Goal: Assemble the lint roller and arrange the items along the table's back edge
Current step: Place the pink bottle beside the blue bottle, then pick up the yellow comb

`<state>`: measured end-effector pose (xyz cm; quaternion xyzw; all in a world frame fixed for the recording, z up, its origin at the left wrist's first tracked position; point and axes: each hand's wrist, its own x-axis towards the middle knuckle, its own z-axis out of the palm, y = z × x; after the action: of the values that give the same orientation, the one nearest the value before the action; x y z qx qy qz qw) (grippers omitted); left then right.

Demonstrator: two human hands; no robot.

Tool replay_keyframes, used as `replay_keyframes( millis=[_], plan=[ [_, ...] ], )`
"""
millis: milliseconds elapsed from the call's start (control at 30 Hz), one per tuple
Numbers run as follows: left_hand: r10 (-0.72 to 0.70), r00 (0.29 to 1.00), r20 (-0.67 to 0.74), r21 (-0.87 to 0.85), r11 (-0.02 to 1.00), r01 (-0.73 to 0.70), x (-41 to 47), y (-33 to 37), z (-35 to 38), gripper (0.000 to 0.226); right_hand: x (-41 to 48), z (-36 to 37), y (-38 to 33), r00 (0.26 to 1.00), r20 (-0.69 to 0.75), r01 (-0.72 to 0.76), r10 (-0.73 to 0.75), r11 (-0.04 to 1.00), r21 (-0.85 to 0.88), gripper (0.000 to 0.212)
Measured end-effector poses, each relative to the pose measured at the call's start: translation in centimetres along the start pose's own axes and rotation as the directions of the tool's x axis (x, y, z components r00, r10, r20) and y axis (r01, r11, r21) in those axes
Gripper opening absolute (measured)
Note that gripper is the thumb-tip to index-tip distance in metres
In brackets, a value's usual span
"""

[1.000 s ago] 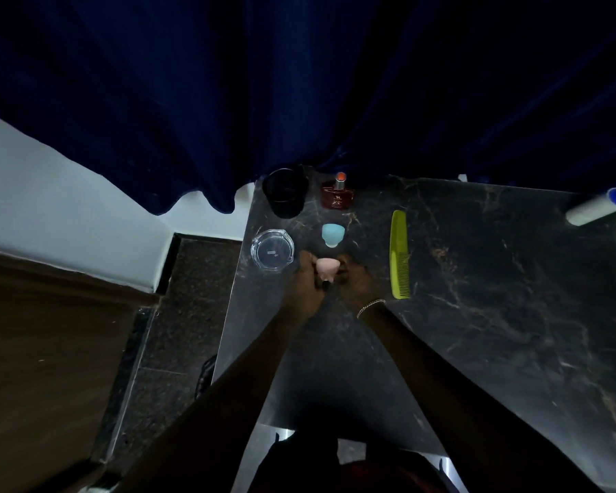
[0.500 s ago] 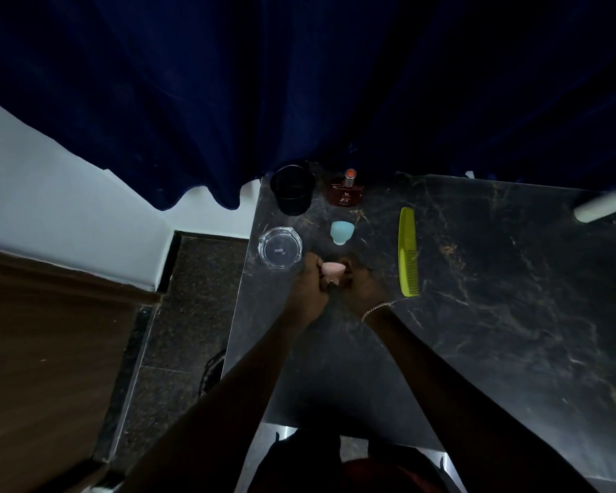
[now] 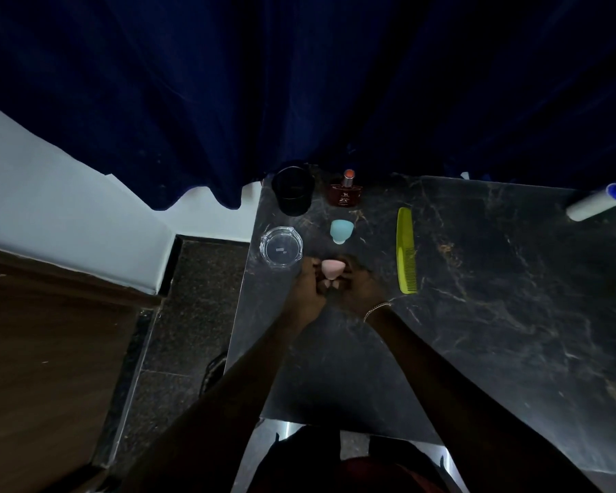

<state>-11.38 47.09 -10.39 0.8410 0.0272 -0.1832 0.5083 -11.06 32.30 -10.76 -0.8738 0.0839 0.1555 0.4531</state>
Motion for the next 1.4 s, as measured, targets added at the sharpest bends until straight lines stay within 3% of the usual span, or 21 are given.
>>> replay_keyframes(
  millis=[167, 367, 500, 633, 767, 967, 1033, 1133, 1233, 1333, 1400],
  plan=[
    [0.033, 0.999, -0.031, 0.055, 0.998, -0.031, -2.1, -0.4, -0.6, 0.057, -1.6, -0.1, 0.5, 1.0, -0.014, 0.012, -0.014, 0.991, -0.136, 0.072],
    [0.277, 0.949, -0.153, 0.413, 0.89, -0.193, -4.9, -0.9, -0.1, 0.059, -4.7, -1.4, 1.9, 0.99, -0.104, 0.065, -0.095, 0.963, -0.261, 0.077],
    [0.46, 0.884, -0.085, 0.566, 0.752, -0.337, -5.7, 0.5, 1.4, 0.06, -6.7, -3.0, 3.3, 0.953, -0.201, 0.116, -0.225, 0.89, -0.441, 0.078],
    [0.584, 0.812, 0.008, 0.623, 0.632, -0.461, -5.0, 3.3, 4.1, 0.061, -7.6, -5.4, 4.7, 0.958, -0.212, 0.065, -0.193, 0.866, -0.496, 0.081],
    [0.618, 0.785, 0.039, 0.617, 0.603, -0.505, -3.2, 5.9, 7.4, 0.059, -7.3, -8.2, 6.0, 0.958, -0.23, 0.046, -0.174, 0.88, -0.472, 0.08],
    [0.462, 0.887, 0.008, 0.598, 0.709, -0.375, 0.1, 8.8, 11.7, 0.058, -4.6, -11.9, 7.0, 0.953, -0.286, 0.012, -0.096, 0.96, -0.281, 0.057],
    [0.336, 0.942, -0.017, 0.517, 0.809, -0.279, 1.2, 9.3, 12.8, 0.056, -3.5, -12.6, 7.1, 0.966, -0.256, -0.016, -0.03, 0.984, -0.176, 0.048],
    [0.041, 0.994, -0.096, 0.254, 0.967, -0.015, 3.0, 10.0, 14.7, 0.054, -0.9, -13.3, 8.2, 0.95, -0.256, -0.183, 0.178, 0.983, 0.006, 0.032],
    [-0.175, 0.979, -0.105, 0.109, 0.976, 0.187, 4.7, 10.1, 15.5, 0.048, 1.2, -13.4, 8.4, 0.927, -0.222, -0.295, 0.301, 0.954, 0.061, 0.034],
    [-0.284, 0.951, -0.125, 0.009, 0.958, 0.287, 5.8, 10.3, 16.1, 0.031, 2.9, -13.4, 8.8, 0.916, -0.184, -0.347, 0.356, 0.934, 0.081, 0.032],
    [-0.331, 0.933, -0.138, -0.061, 0.944, 0.326, 6.2, 10.5, 16.5, 0.025, 3.3, -13.5, 9.1, 0.908, -0.139, -0.37, 0.394, 0.913, 0.17, 0.042]
  ],
)
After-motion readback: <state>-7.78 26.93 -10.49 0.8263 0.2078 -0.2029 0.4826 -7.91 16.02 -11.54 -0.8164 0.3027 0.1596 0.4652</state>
